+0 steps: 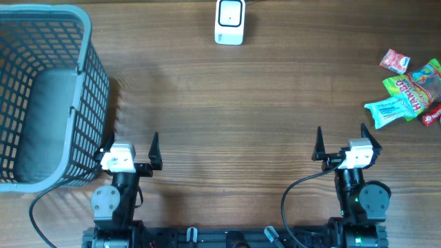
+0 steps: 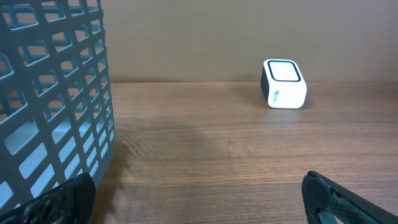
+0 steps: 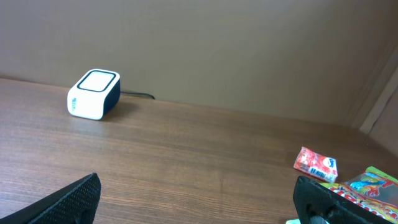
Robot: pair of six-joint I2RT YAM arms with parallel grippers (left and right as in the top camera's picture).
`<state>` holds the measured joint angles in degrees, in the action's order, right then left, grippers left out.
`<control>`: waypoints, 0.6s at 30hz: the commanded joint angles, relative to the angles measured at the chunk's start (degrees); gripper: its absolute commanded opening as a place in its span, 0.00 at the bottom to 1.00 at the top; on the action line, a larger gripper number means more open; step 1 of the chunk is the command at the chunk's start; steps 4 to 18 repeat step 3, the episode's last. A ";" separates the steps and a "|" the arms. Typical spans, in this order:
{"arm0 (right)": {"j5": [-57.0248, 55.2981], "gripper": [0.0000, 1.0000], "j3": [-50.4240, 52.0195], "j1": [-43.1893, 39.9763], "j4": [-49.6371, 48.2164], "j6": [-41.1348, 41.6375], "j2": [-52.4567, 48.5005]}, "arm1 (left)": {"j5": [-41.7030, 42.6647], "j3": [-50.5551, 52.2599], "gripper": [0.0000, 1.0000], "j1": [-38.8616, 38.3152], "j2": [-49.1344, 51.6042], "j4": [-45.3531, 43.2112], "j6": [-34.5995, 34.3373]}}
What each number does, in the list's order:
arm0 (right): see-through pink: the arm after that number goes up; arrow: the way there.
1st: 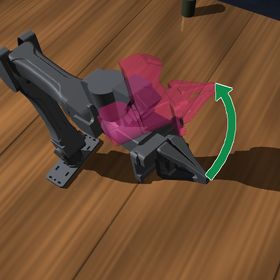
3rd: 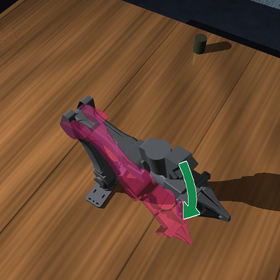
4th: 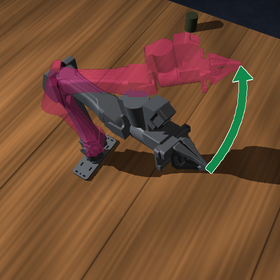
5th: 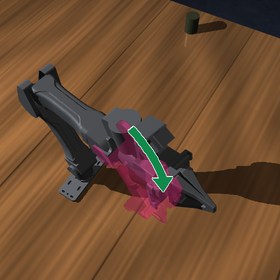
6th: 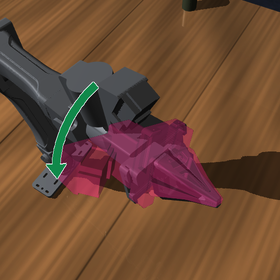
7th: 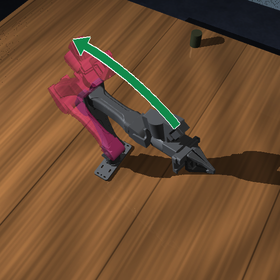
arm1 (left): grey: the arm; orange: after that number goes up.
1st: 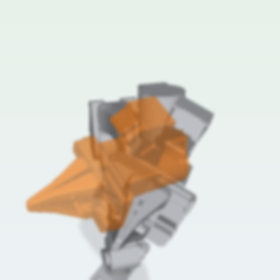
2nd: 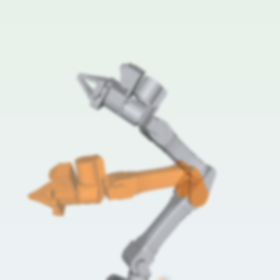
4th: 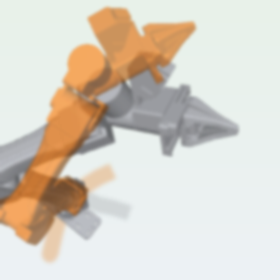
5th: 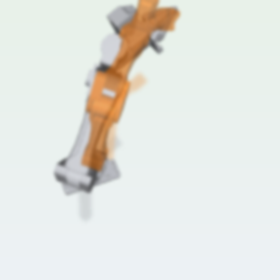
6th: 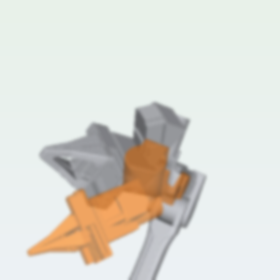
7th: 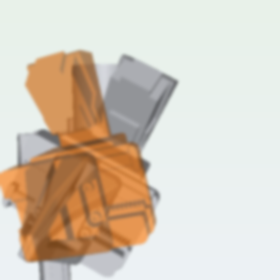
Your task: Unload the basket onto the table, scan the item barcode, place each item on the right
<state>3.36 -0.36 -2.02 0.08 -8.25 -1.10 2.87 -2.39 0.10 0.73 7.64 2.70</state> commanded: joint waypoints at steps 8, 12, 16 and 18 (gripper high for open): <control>-0.76 1.00 0.07 0.35 -0.15 -0.76 0.57 | -0.37 0.63 1.00 -0.22 -0.39 -0.39 -0.15; -0.76 1.00 0.07 0.35 -0.15 -0.76 0.57 | -0.37 0.63 1.00 -0.22 -0.39 -0.39 -0.15; -0.76 1.00 0.07 0.35 -0.15 -0.76 0.57 | -0.37 0.63 1.00 -0.22 -0.39 -0.39 -0.15; -0.76 1.00 0.07 0.35 -0.15 -0.76 0.57 | -0.37 0.63 1.00 -0.22 -0.39 -0.39 -0.15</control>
